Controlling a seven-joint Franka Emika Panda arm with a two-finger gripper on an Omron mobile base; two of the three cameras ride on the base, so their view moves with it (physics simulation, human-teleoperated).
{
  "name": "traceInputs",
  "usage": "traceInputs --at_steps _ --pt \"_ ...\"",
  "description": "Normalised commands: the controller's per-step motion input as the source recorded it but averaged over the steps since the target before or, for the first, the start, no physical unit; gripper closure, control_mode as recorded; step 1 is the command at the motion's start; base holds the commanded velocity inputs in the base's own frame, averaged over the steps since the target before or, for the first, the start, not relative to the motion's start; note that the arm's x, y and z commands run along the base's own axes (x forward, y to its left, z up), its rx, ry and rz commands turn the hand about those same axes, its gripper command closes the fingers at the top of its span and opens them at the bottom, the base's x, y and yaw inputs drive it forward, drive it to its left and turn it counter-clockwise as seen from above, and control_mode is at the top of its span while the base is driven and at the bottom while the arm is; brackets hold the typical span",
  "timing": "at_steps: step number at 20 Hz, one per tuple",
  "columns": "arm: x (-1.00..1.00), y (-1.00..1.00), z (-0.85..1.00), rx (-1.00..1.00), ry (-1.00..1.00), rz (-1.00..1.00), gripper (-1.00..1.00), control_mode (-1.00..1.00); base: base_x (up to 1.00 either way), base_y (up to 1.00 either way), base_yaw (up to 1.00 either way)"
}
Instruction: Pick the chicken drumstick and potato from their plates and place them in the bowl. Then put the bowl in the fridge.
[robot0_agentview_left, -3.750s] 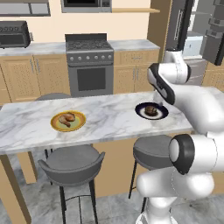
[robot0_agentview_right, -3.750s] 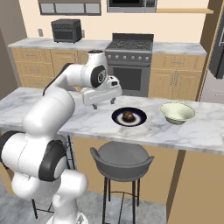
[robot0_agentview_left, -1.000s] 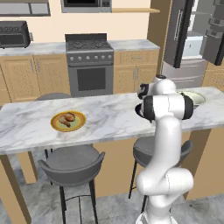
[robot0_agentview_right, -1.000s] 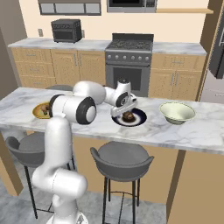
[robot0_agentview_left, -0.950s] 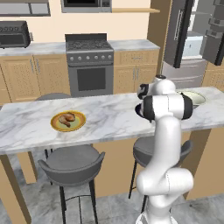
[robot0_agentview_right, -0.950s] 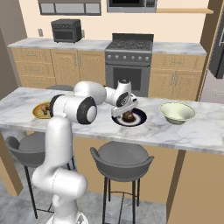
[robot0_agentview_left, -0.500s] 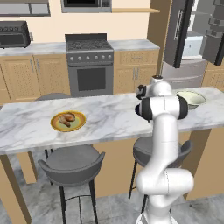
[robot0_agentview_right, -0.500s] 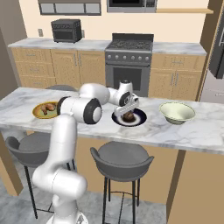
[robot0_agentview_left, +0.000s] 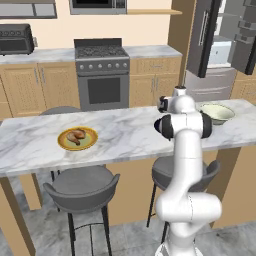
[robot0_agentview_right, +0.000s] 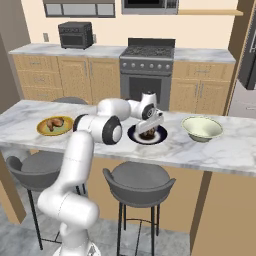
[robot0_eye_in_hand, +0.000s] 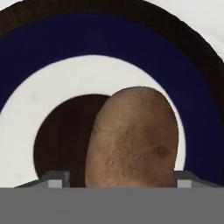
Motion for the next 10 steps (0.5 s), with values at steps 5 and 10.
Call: traceInputs --at_steps 5,10 --pt "0.0 0.04 -0.5 0.0 0.18 0.0 1.0 -1.0 0.0 0.0 0.0" --pt "0.0 0.07 -0.13 0.0 0.0 0.01 1.0 -1.0 0.0 0.0 0.0"
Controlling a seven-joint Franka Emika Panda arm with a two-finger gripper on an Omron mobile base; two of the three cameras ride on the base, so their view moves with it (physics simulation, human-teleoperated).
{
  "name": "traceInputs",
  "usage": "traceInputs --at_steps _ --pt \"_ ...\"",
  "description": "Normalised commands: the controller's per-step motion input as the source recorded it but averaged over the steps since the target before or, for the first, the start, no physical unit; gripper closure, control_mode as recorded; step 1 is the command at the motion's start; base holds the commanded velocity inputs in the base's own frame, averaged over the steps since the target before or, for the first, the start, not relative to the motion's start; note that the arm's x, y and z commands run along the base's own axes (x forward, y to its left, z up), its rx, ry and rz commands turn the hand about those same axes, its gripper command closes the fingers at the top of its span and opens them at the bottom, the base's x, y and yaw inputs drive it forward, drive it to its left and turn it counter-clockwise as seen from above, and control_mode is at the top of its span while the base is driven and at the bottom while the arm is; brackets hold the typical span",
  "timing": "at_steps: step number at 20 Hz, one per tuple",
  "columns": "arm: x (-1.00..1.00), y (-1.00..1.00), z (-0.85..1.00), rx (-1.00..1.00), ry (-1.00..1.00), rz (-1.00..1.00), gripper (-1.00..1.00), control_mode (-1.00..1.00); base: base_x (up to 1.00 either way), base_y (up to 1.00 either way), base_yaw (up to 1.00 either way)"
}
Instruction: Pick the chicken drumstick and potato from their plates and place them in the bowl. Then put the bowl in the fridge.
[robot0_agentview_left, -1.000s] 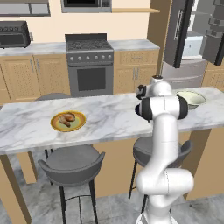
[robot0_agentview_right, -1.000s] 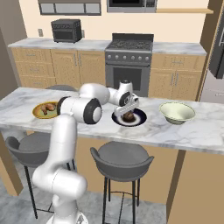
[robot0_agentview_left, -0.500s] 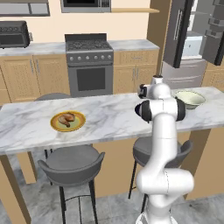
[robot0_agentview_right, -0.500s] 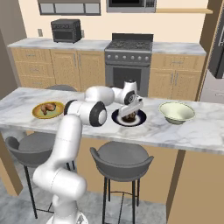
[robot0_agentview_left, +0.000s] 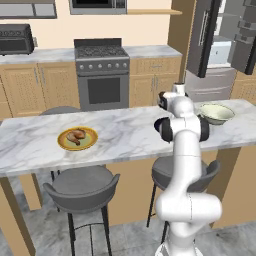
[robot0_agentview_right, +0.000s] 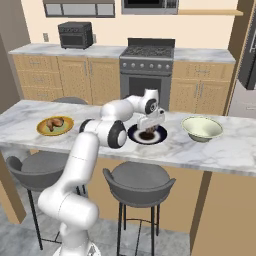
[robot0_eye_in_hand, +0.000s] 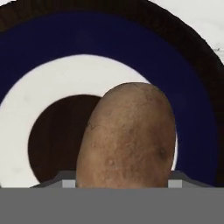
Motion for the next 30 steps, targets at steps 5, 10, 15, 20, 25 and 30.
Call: traceInputs --at_steps 5,10,15,20,25,30 --pt "-0.24 0.06 0.47 0.0 -0.21 0.0 1.0 -1.0 0.0 0.0 0.0" --pt "-0.42 0.03 0.52 -0.09 -0.3 0.0 1.0 -1.0 0.0 0.0 0.0" --pt "-0.22 0.07 0.22 -0.09 -0.17 0.0 1.0 -1.0 0.0 0.0 0.0" --pt "-0.19 -0.11 0.08 -0.16 -0.17 -0.16 1.0 -1.0 0.0 0.0 0.0" --pt "-0.09 -0.31 0.07 -0.06 -0.03 -0.56 1.0 -1.0 0.0 0.0 0.0" --pt "0.0 -0.43 0.31 0.0 0.12 -0.55 1.0 -1.0 0.0 0.0 0.0"
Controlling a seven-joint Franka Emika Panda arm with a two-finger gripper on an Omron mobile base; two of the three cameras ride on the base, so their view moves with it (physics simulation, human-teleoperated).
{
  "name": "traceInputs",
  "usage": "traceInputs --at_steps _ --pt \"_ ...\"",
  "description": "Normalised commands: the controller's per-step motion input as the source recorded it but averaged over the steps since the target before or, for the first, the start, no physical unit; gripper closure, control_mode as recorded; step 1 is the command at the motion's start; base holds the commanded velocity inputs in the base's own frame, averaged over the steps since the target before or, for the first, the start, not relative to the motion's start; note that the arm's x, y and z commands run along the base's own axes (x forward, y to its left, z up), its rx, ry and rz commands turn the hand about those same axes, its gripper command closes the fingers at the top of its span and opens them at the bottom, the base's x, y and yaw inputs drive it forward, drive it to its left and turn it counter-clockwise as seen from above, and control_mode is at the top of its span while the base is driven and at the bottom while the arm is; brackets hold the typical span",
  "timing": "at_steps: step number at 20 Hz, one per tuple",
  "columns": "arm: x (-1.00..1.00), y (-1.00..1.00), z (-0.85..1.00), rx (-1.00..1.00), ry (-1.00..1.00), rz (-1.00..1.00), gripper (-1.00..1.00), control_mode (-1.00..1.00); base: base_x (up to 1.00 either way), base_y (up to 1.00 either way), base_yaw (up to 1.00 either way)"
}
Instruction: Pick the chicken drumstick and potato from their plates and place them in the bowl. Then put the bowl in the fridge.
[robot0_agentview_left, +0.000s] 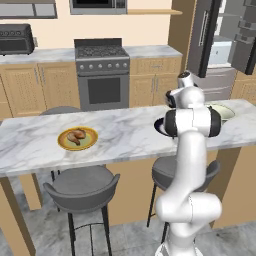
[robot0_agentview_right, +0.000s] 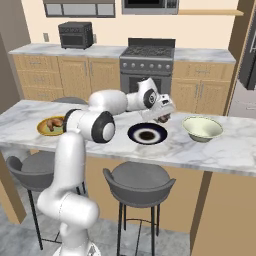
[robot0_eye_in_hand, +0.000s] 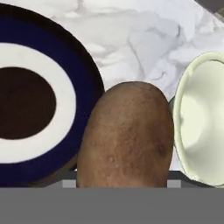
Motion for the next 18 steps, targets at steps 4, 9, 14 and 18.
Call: traceInputs --at_steps 4,9,14,18 --pt "0.0 -0.53 0.51 0.08 0.21 -0.42 1.0 -1.0 0.0 0.0 0.0" --pt "-0.04 -0.66 0.39 0.14 0.06 -0.29 1.0 -1.0 0.0 0.0 0.0" --pt "-0.03 -0.73 0.19 0.17 -0.09 -0.09 1.0 -1.0 0.0 0.0 0.0" --pt "0.01 -0.71 -0.08 0.23 -0.22 0.0 1.0 -1.0 0.0 0.0 0.0"
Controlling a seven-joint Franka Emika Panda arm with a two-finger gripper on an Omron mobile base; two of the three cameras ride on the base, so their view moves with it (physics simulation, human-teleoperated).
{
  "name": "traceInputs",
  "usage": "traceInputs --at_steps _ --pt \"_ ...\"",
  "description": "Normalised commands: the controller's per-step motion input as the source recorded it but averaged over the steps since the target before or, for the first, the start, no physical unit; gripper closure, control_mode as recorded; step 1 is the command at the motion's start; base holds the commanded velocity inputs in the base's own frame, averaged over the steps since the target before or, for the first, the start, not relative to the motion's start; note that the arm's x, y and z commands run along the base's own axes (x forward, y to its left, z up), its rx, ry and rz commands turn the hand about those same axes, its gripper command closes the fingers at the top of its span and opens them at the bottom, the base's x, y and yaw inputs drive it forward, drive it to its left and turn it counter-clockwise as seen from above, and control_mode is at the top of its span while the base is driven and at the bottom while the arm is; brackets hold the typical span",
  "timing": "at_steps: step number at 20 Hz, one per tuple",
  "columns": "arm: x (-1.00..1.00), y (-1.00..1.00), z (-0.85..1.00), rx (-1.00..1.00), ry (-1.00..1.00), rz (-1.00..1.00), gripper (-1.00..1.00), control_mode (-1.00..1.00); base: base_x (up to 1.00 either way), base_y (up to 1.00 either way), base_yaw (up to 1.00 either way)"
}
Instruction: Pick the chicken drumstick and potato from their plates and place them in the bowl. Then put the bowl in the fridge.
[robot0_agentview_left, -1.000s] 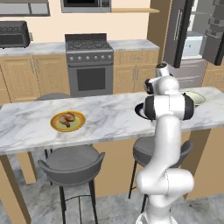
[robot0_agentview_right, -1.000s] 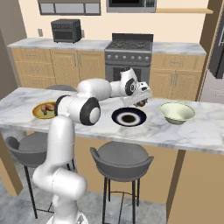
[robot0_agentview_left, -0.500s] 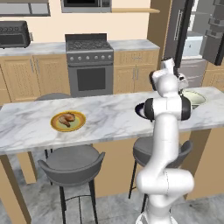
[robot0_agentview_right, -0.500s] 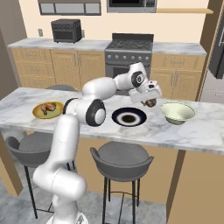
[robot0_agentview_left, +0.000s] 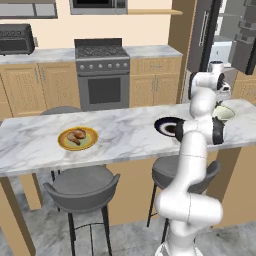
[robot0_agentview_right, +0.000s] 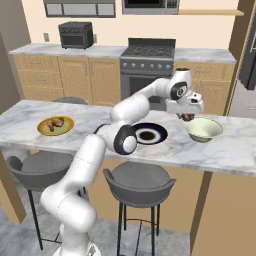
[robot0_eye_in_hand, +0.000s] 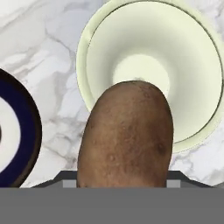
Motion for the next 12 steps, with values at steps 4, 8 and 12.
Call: traceInputs --at_steps 4,8,12 --pt "0.07 -0.33 -0.48 0.09 -0.32 0.0 1.0 -1.0 0.0 0.0 0.0" --pt "0.25 -0.19 -0.27 0.02 -0.2 0.0 1.0 -1.0 0.0 0.0 0.0" --pt "0.11 -0.02 -0.23 0.0 -0.04 0.0 1.0 -1.0 0.0 0.0 0.0"
